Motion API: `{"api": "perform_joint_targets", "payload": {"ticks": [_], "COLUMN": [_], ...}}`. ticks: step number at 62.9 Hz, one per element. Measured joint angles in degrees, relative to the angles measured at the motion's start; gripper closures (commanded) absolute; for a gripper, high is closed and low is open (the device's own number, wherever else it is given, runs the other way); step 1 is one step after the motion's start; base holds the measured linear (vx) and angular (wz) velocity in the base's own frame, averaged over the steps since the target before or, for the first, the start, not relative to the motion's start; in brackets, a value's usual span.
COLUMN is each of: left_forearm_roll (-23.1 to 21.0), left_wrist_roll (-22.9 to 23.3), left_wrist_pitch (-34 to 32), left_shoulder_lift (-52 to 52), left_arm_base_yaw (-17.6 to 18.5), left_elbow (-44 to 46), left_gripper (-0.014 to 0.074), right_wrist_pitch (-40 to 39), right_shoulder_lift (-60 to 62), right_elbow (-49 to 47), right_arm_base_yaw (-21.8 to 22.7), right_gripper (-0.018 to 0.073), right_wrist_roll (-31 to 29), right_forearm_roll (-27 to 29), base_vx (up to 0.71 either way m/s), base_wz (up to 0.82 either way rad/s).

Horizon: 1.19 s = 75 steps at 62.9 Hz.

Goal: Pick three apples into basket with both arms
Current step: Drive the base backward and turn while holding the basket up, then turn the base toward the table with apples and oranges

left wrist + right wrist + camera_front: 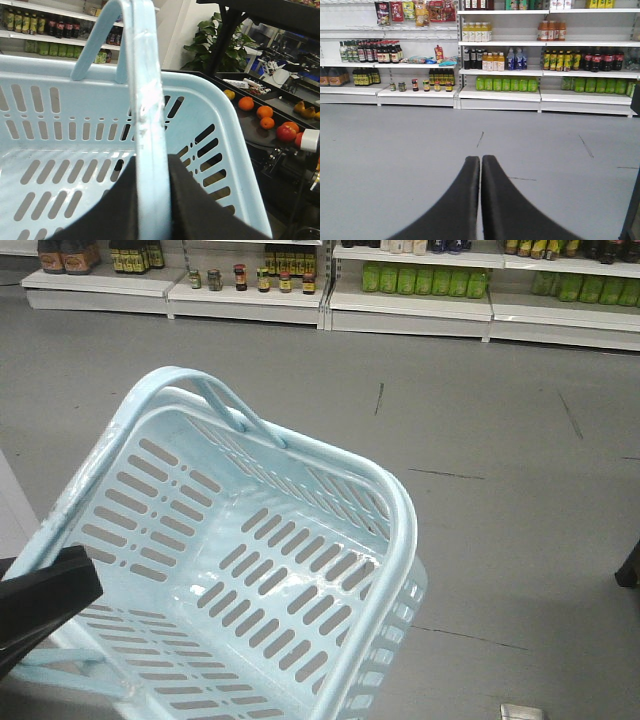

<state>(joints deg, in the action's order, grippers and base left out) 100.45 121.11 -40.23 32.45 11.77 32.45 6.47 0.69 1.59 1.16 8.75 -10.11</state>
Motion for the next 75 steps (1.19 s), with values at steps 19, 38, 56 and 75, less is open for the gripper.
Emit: {"api": "perform_joint_targets", "payload": {"ticks": [19, 38, 56, 75], "left_forearm_roll": [0.0, 0.0, 0.0, 0.0], "left_wrist_roll": [0.0, 0.0, 0.0, 0.0], "left_wrist_pitch": [0.0, 0.0, 0.0, 0.0], "left_shoulder_lift": [0.0, 0.0, 0.0, 0.0], "left_arm_base_yaw": [0.0, 0.0, 0.0, 0.0], "left_elbow": [0.0, 0.0, 0.0, 0.0], "left_gripper": [0.0603, 0.0603, 0.0603, 0.0603], "right_wrist_pitch": [0.0, 0.0, 0.0, 0.0], "right_shoulder_lift": [0.0, 0.0, 0.0, 0.0], "right_elbow": [0.0, 0.0, 0.0, 0.0], "right_arm_base_yaw": [0.0, 0.0, 0.0, 0.0], "right_gripper": [0.0564, 0.0564, 0.0564, 0.0564], "right_wrist_roll": [0.0, 0.0, 0.0, 0.0], "right_forearm_roll": [0.0, 0.0, 0.0, 0.0], "base_vx": [0.21, 0.26, 0.28, 0.30], "base_wz": [0.02, -0.07, -0.09, -0.10]}}
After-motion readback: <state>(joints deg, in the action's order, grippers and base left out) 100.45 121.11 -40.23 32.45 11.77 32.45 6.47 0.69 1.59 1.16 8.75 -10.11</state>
